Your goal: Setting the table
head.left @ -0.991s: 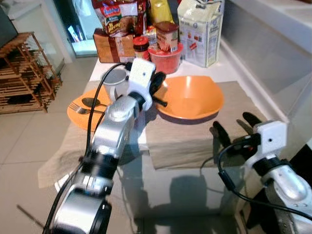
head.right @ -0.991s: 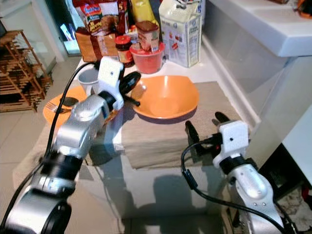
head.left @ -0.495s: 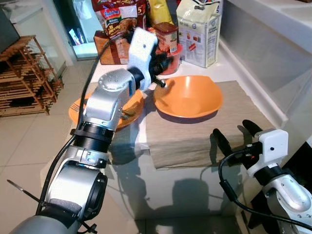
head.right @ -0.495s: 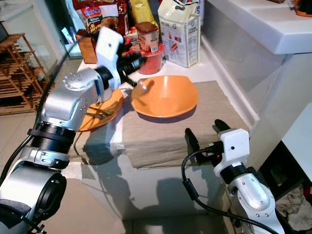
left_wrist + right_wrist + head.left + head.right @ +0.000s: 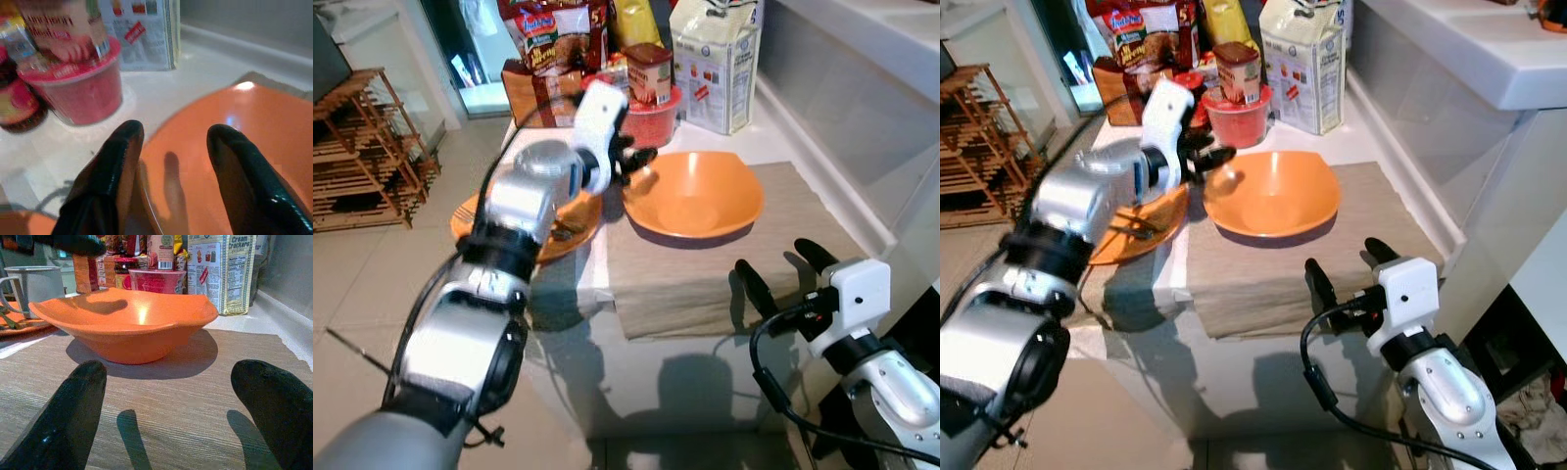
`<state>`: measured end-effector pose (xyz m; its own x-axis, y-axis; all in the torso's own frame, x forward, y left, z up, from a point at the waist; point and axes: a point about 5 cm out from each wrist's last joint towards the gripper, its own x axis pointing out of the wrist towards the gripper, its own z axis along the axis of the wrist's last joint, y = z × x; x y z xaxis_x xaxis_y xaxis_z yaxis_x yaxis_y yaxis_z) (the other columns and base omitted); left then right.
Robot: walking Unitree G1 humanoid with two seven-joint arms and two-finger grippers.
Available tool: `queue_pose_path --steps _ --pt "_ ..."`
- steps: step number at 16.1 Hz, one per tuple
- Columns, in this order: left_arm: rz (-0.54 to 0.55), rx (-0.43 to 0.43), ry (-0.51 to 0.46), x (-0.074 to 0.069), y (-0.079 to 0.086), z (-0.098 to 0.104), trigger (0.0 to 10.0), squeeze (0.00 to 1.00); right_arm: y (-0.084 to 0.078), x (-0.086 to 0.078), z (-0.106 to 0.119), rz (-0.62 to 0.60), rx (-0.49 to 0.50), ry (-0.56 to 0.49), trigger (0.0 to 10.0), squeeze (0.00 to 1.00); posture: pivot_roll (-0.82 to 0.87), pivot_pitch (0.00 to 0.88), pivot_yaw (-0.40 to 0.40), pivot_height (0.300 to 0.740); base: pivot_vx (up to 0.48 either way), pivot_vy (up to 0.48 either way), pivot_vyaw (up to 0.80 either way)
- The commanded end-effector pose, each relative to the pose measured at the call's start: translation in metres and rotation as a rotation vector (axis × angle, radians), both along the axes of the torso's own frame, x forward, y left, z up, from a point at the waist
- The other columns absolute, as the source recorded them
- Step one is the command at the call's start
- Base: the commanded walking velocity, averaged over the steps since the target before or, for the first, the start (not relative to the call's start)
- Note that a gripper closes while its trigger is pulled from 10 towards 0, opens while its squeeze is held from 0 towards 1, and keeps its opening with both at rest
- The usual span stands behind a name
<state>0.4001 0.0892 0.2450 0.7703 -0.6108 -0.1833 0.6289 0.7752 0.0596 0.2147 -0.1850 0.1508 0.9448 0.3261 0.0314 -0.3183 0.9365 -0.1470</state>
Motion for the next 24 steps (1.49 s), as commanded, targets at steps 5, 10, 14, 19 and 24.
queue_pose_path --steps 5,10,14,19,24 --pt "0.016 0.050 0.054 0.004 0.007 -0.018 10.0 1.00 0.008 -0.003 0.001 0.031 0.015 0.003 10.0 0.00 -0.11 0.000 0.130 0.740 0.000 0.000 0.00" --pt "0.065 0.056 0.039 0.013 0.018 0.001 10.0 1.00 0.006 -0.007 -0.001 0.032 0.009 0.016 10.0 0.00 -0.12 0.000 0.138 0.740 0.000 0.000 0.00" --pt "0.115 0.058 0.106 0.016 0.024 -0.002 10.0 0.00 0.008 -0.008 -0.004 0.033 0.016 0.025 10.0 0.00 -0.12 0.000 0.148 0.740 0.000 0.000 0.00" --pt "0.130 0.042 0.183 0.015 0.024 -0.019 10.0 0.00 0.010 -0.009 -0.004 0.038 0.020 0.027 10.0 0.00 -0.12 0.000 0.145 0.740 0.000 0.000 0.00" --pt "0.128 -0.007 0.246 0.012 0.020 -0.031 10.0 0.00 0.008 -0.012 -0.003 0.039 0.015 0.031 10.0 0.00 -0.13 0.000 0.141 0.740 0.000 0.000 0.00"
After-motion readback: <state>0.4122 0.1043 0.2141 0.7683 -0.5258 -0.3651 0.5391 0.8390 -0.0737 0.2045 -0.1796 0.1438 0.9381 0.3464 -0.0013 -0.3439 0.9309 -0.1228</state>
